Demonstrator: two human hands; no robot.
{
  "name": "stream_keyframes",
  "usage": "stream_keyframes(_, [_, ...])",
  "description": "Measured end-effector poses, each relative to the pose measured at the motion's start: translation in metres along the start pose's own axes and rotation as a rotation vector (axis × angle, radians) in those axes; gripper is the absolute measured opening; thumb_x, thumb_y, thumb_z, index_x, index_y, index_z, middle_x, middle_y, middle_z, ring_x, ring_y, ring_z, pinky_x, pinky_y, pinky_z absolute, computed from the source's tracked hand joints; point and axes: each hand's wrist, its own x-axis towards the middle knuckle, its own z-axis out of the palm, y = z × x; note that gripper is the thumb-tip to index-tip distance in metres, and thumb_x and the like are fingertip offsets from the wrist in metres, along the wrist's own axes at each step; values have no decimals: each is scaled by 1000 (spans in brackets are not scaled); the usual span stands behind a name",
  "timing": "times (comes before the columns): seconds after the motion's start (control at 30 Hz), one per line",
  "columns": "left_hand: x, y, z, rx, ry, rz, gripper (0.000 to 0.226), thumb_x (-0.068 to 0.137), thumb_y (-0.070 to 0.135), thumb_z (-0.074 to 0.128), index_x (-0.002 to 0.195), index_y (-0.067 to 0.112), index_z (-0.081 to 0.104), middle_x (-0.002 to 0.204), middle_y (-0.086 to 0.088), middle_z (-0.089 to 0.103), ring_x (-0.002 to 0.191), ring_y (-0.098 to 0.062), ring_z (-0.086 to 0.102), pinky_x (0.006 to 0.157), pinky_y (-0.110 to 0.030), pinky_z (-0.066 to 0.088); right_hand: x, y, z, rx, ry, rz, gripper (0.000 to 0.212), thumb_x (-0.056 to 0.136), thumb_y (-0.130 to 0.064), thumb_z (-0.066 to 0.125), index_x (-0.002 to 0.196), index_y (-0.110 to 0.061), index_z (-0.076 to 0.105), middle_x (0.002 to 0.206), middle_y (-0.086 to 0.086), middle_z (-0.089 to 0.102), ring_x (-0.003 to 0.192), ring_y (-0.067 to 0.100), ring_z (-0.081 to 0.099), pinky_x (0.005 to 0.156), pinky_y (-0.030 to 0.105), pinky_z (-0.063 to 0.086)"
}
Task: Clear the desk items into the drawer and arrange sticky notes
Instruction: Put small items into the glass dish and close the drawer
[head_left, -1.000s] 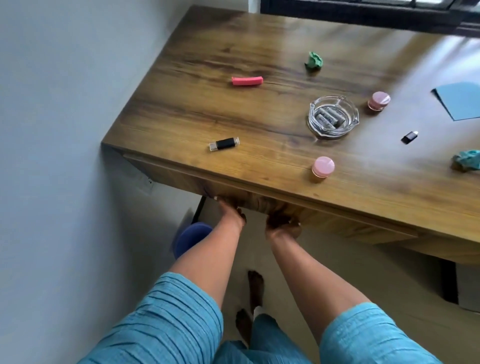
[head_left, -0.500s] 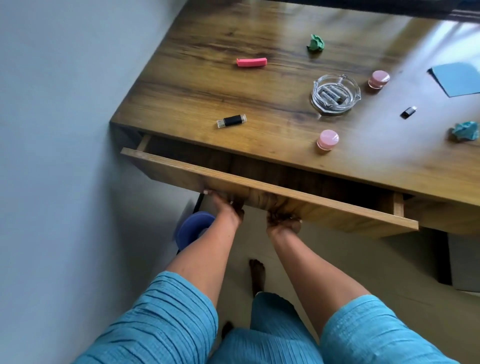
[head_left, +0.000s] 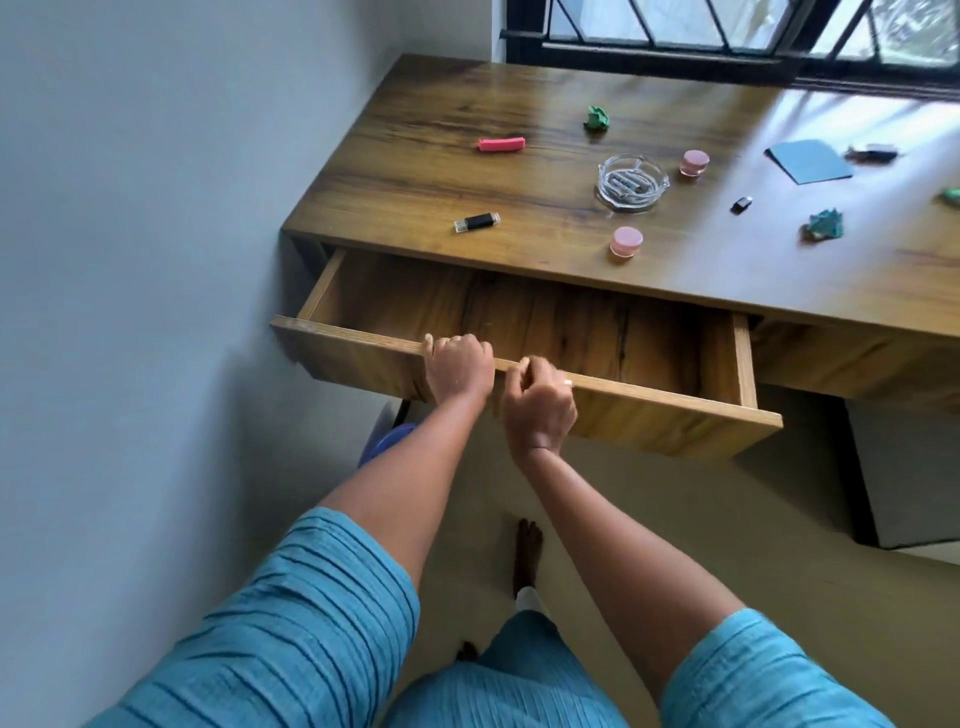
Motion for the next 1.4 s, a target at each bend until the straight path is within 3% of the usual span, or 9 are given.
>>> stream_keyframes(0.1, [-6, 3, -19, 86, -128, -27, 38, 100, 23, 36, 102, 3, 69, 110, -12, 68, 105, -27, 60, 104, -39, 38, 13, 17, -5, -284, -122, -147, 27, 89, -23, 50, 95, -5, 69, 110, 16, 65, 103, 32, 59, 85, 39, 47])
stream_keyframes(0.2, [-25, -2, -23, 165, -144, -2, 36, 100, 22, 38, 99, 5, 69, 102, -11, 69, 95, -25, 62, 90, -38, 50, 9, 24, -14, -407, -309, -146, 41, 96, -33, 35, 95, -11, 70, 103, 9, 68, 100, 26, 60, 98, 42, 32])
stream_keyframes(0.33, [-49, -16, -27, 217, -133, 58, 39, 98, 21, 36, 87, 6, 71, 85, -8, 67, 80, -22, 63, 73, -32, 51, -5, 20, -30, -331, -432, -147, 42, 97, -30, 35, 75, -11, 65, 75, 9, 65, 73, 26, 65, 74, 36, 54])
stream_keyframes(0.43, [-63, -25, -38, 311, -194, 91, 34, 95, 22, 39, 81, 9, 67, 76, -6, 59, 71, -19, 56, 61, -29, 40, -24, 16, -41, -349, -490, -136, 39, 94, -26, 36, 63, -13, 54, 65, 5, 56, 62, 23, 63, 62, 34, 56])
stream_keyframes(0.7, [-89, -31, -57, 489, -378, 123, 27, 87, 34, 50, 95, 15, 67, 90, -4, 61, 85, -19, 58, 69, -28, 42, -45, 9, -59, -439, -645, -120, 27, 91, -31, 46, 73, -14, 56, 71, 2, 56, 64, 17, 56, 56, 26, 43])
stream_keyframes(0.87, [-101, -26, -68, 608, -535, 145, 37, 90, 40, 48, 113, 16, 63, 114, -6, 62, 104, -21, 60, 78, -28, 45, -53, 9, -61, -480, -759, -109, 25, 89, -36, 49, 79, -15, 58, 82, 5, 62, 74, 19, 63, 66, 32, 54])
stream_keyframes(1.1, [-119, -18, -64, 758, -760, 141, 47, 90, 35, 49, 136, 23, 47, 126, -5, 56, 112, -22, 56, 86, -31, 42, -65, 13, -71, -448, -945, -119, 28, 89, -42, 52, 89, -15, 58, 87, 3, 55, 83, 20, 58, 76, 32, 51])
stream_keyframes(1.27, [-131, -14, -56, 887, -892, 138, 30, 89, 30, 50, 116, 22, 60, 106, 0, 59, 104, -18, 59, 78, -26, 44, -71, 21, -70, -317, -1096, 8, 24, 88, -33, 58, 71, -18, 52, 80, 0, 57, 77, 16, 58, 74, 29, 51])
stream_keyframes(1.4, [-134, -13, -56, 887, -989, 49, 13, 92, 24, 45, 88, 15, 53, 77, -3, 47, 69, -14, 48, 59, -20, 37, -73, 28, -65, -263, -1244, 100, 19, 89, -27, 57, 73, -17, 56, 75, 0, 58, 74, 15, 59, 74, 29, 51])
